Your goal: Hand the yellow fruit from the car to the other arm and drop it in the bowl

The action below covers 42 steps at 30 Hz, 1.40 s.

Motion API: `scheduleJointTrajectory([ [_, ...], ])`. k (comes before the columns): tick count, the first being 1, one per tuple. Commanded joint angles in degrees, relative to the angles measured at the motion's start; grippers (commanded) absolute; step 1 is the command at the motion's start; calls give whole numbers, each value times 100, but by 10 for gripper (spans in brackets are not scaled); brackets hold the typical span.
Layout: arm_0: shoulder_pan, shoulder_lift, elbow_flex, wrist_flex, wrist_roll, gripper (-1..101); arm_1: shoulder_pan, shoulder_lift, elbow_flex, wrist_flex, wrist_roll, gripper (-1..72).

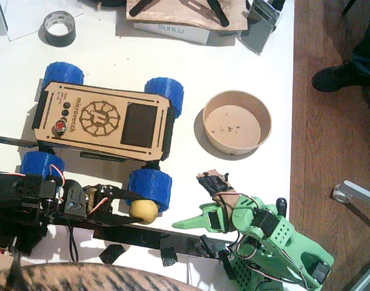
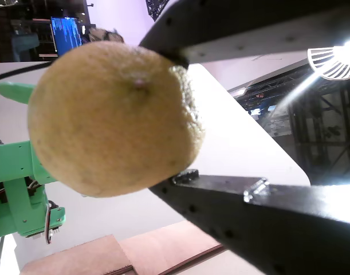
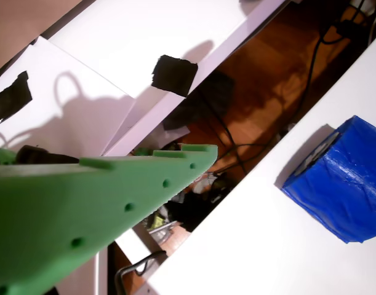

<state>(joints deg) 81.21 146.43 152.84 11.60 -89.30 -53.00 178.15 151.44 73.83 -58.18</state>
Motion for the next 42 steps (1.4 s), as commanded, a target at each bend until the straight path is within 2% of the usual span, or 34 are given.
scheduleJointTrajectory([
  [1,44,185,-62,-211,-88,0,-123,9,-299,79,-97,509],
  [6,44,176,-62,-185,-343,0,-422,-53,-316,-70,-44,500],
  [22,44,176,-62,-176,-422,0,-475,-896,-562,-1661,888,496],
  [26,44,220,-62,-237,-422,0,-475,-1090,-809,-1907,932,494],
  [37,44,220,-62,-624,-439,0,-519,-1125,-1002,-2004,1072,492],
  [42,44,158,-62,-510,-932,0,-527,-1160,-1169,-2013,1072,493],
])
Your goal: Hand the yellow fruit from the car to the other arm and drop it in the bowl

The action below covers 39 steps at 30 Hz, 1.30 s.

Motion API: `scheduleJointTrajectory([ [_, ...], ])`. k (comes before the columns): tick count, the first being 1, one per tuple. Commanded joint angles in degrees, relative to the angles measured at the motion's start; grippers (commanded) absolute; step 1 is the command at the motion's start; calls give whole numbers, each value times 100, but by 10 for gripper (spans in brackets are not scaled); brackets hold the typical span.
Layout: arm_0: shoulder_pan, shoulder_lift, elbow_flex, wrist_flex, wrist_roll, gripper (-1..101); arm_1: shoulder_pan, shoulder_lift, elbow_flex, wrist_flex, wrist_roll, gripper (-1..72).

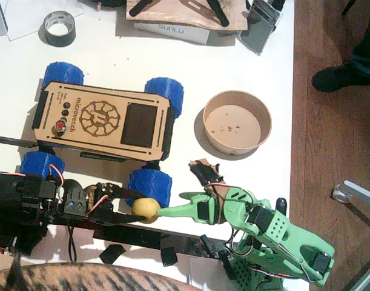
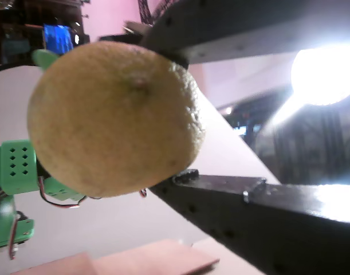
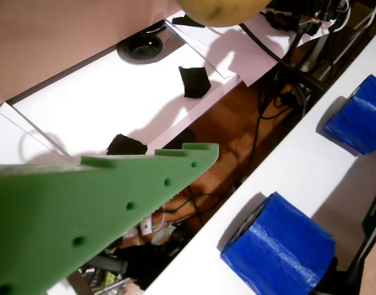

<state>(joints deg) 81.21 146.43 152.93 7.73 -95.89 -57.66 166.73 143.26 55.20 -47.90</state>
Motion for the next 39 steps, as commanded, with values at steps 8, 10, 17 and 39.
scheduleJointTrajectory([
  [8,44,114,-70,-9,-387,0,105,475,-396,642,-105,493],
  [10,44,114,-70,-9,-387,0,237,571,-334,782,-141,497],
  [17,44,114,-70,-9,-387,0,114,659,-615,1107,-79,492],
  [39,26,114,-62,114,-387,0,123,-1424,-905,-896,237,475],
])
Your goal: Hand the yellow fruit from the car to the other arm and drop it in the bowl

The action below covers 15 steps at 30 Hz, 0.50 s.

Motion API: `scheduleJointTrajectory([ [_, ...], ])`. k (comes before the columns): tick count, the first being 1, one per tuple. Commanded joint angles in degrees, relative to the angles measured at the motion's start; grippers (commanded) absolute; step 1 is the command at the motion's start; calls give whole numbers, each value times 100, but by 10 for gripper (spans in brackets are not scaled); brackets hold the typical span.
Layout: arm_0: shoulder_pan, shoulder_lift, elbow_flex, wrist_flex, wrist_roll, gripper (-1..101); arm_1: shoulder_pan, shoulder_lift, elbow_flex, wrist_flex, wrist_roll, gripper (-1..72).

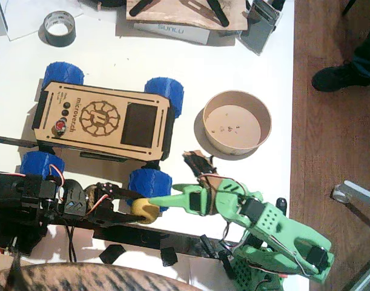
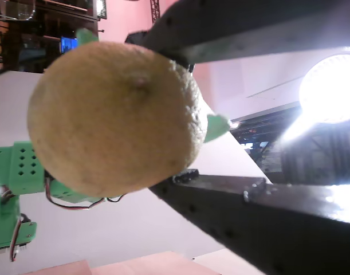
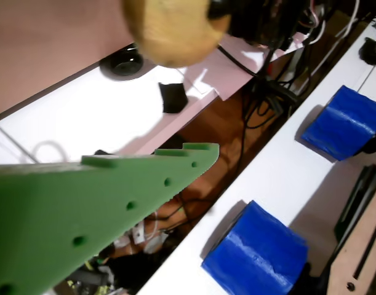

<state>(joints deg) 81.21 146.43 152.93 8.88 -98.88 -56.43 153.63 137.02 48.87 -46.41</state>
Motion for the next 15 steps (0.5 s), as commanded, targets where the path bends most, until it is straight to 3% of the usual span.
scheduleJointTrajectory([
  [1,26,114,-62,0,-88,0,0,-193,-281,-343,114,474],
  [15,9,114,-62,123,-88,0,-378,-1037,-290,-1222,659,456],
])
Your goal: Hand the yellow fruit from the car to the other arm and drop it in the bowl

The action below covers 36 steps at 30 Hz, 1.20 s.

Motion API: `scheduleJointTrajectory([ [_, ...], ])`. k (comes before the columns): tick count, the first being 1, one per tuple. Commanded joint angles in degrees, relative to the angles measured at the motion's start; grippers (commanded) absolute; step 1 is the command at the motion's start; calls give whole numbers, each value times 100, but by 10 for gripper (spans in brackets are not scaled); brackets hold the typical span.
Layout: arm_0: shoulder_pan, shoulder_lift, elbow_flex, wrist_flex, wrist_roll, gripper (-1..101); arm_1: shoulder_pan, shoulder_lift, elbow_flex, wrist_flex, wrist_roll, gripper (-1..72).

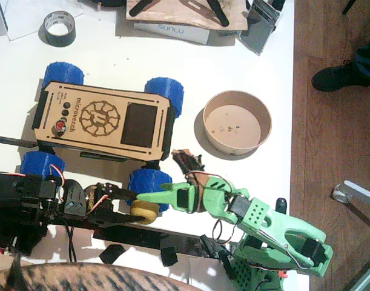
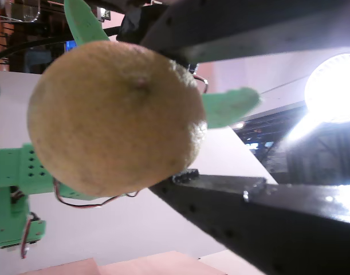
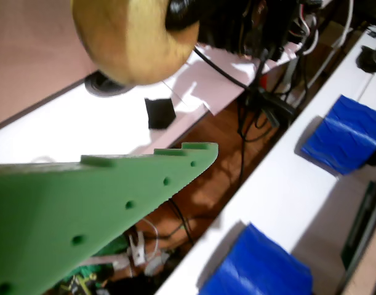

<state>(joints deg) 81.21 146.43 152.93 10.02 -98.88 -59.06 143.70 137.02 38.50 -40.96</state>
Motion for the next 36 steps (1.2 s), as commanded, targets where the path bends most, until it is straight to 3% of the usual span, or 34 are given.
scheduleJointTrajectory([
  [1,9,114,-62,9,-88,0,-141,-88,-299,-220,149,456],
  [36,-9,114,-62,483,-88,0,-958,-1380,-220,-1485,1389,450],
])
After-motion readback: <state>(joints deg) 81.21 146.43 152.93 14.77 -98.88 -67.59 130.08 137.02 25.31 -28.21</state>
